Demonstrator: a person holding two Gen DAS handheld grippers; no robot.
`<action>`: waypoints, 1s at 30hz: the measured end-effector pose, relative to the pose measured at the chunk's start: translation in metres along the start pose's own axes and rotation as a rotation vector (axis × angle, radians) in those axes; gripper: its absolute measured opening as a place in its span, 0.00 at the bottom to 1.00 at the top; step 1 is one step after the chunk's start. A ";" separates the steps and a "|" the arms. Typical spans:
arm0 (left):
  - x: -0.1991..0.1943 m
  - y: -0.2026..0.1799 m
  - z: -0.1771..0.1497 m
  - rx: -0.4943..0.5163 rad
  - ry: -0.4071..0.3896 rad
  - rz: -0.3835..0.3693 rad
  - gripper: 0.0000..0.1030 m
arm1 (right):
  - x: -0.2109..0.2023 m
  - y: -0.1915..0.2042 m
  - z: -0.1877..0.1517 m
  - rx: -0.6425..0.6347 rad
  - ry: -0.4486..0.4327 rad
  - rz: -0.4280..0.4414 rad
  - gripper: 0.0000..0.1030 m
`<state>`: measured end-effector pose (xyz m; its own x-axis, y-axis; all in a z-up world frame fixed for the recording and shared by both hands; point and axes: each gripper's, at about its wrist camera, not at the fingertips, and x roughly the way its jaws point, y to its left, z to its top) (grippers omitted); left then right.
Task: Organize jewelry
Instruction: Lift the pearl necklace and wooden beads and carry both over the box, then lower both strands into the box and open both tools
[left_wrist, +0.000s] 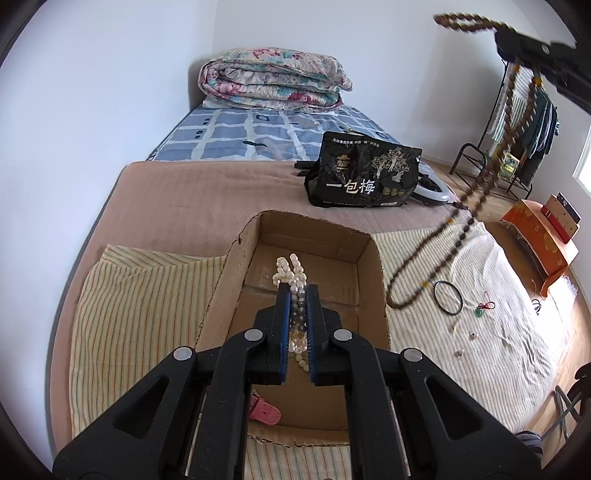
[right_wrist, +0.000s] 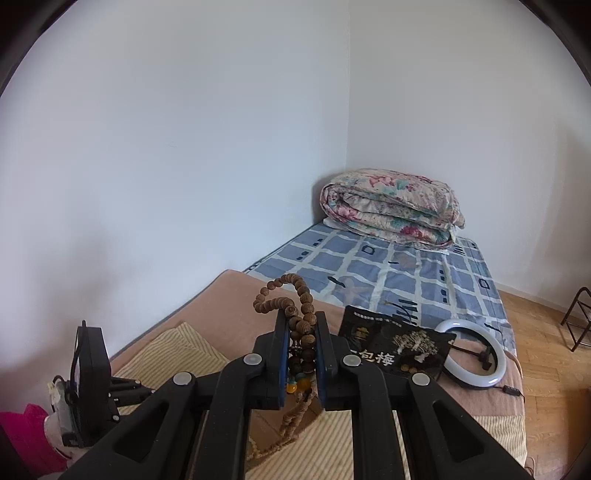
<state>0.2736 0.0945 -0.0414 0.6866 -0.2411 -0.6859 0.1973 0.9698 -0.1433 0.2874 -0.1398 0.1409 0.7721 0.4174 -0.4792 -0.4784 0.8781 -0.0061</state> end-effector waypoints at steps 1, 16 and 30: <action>0.000 0.001 0.000 0.001 -0.001 0.001 0.05 | 0.002 0.003 0.002 -0.005 -0.001 0.003 0.09; 0.021 0.011 -0.004 -0.011 0.029 0.003 0.05 | 0.078 0.005 -0.015 0.018 0.111 0.027 0.09; 0.044 0.018 -0.015 -0.030 0.086 0.008 0.05 | 0.132 -0.003 -0.068 0.057 0.253 0.029 0.10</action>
<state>0.2969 0.1021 -0.0845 0.6253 -0.2309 -0.7454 0.1701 0.9726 -0.1586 0.3623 -0.1030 0.0182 0.6258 0.3775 -0.6826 -0.4693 0.8812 0.0571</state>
